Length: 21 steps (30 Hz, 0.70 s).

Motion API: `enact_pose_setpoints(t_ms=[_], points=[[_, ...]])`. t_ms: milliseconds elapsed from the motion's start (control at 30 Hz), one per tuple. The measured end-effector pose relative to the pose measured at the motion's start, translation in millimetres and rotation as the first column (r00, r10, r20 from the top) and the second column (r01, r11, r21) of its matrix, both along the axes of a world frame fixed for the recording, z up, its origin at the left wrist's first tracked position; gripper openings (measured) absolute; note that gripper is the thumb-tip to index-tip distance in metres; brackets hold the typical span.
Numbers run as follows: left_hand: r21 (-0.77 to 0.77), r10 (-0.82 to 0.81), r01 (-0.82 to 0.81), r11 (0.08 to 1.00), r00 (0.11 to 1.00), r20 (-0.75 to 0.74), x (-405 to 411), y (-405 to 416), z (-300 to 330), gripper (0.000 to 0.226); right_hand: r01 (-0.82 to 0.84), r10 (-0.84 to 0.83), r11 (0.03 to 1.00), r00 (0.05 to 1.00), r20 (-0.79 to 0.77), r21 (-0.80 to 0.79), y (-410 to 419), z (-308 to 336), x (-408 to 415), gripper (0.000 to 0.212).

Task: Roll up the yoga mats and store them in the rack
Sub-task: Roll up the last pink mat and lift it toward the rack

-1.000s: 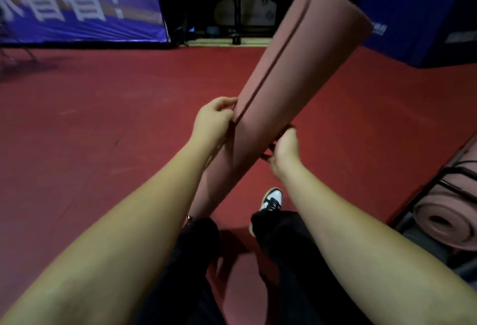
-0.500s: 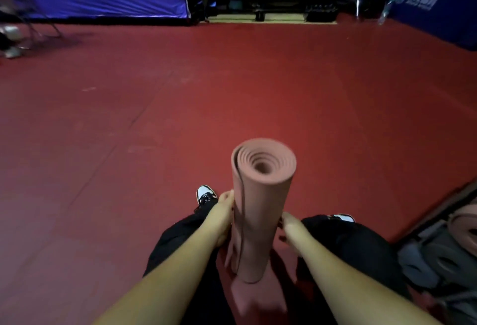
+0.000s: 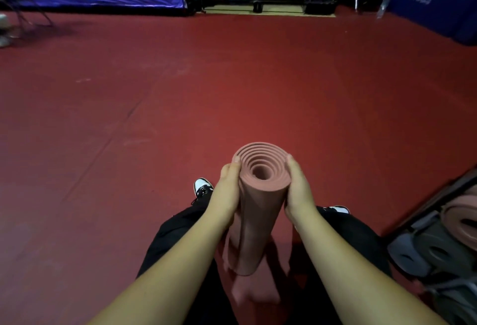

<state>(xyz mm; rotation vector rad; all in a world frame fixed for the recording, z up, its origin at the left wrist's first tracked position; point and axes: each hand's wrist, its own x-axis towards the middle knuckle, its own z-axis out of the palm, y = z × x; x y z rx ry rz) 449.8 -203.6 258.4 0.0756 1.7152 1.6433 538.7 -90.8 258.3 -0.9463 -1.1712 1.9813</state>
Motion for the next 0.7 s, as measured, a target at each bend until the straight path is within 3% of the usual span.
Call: enact_pose_setpoints(t_ms=[67, 100, 267, 367, 467, 533, 700], points=[[0.032, 0.010, -0.005, 0.999, 0.988, -0.157, 4, 3, 18, 0.055, -0.002, 0.000, 0.998, 1.000, 0.024, 0.056, -1, 5, -2, 0.019], [0.041, 0.012, -0.003, 0.999, 0.977, -0.211, 5, 4, 27, 0.051, -0.010, 0.008, 0.997, 1.000, 0.024, 0.077, -3, 11, -2, 0.019], [0.118, 0.092, -0.067, 0.991, 0.971, -0.221, 8, 4, 83, 0.060, -0.030, 0.037, 0.988, 0.998, -0.041, 0.151, -2, 67, 2, 0.025], [0.138, 0.099, -0.063, 0.988, 0.956, -0.274, 5, 2, 94, 0.050, -0.069, 0.081, 0.982, 0.995, -0.057, 0.178, 10, 75, 8, 0.024], [0.046, 0.047, -0.033, 0.998, 0.929, -0.367, 7, 1, 67, 0.039, -0.146, 0.131, 0.976, 0.986, 0.098, 0.164, 2, 42, 7, 0.039], [-0.048, 0.007, -0.027, 0.998, 0.927, -0.375, 5, 9, 48, 0.039, -0.161, 0.148, 0.984, 0.974, 0.170, 0.071, 5, 21, 4, 0.053], [-0.031, 0.003, -0.012, 0.999, 0.958, -0.287, -6, 33, 54, 0.040, -0.188, 0.161, 0.980, 0.945, 0.284, 0.070, 28, 36, -12, 0.017]])
